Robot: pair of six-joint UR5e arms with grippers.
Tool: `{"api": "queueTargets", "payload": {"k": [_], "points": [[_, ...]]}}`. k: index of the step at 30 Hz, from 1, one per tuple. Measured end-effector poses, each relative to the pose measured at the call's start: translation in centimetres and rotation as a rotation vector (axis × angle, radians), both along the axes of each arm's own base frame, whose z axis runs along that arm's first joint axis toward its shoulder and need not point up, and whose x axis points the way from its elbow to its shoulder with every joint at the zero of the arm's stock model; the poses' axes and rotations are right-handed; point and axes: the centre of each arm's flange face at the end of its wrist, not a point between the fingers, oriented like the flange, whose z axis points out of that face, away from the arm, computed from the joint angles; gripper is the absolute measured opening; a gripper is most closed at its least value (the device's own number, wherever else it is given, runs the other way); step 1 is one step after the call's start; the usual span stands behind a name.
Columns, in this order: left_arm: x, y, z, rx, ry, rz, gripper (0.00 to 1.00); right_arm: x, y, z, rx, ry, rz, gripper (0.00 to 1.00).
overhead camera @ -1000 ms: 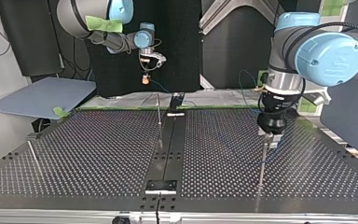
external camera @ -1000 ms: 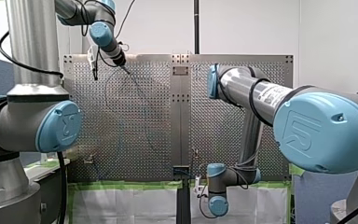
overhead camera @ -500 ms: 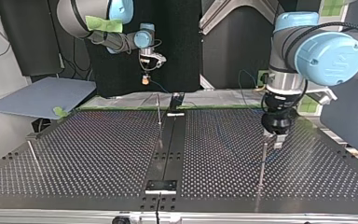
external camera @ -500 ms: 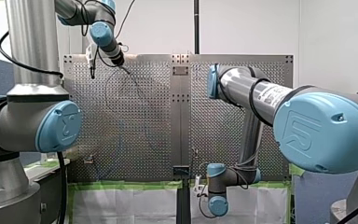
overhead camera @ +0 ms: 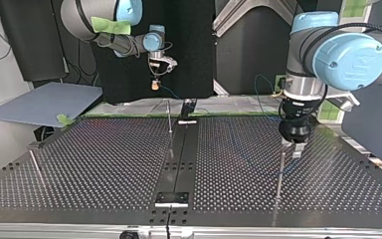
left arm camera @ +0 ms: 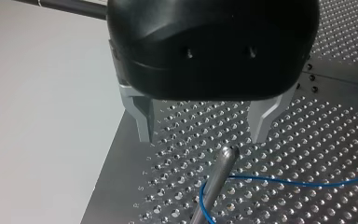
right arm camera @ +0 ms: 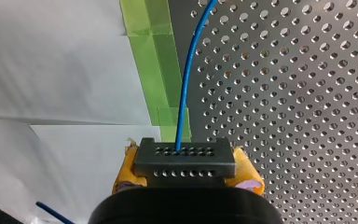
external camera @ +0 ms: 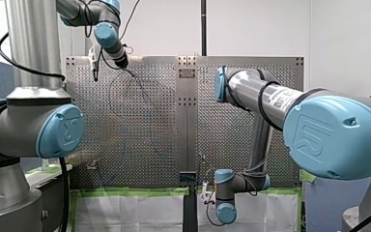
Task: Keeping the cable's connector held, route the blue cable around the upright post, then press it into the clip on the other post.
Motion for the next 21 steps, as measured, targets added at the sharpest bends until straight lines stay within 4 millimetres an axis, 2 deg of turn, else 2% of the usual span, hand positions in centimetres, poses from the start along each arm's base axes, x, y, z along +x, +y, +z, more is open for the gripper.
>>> {"api": "queueTargets", "payload": {"k": [21], "points": [[-0.49,-0.4,0.04,0.015,0.006,0.019,1.0,-0.13,0.11,-0.11,0.011,0.01,-0.003,0.0]]}}
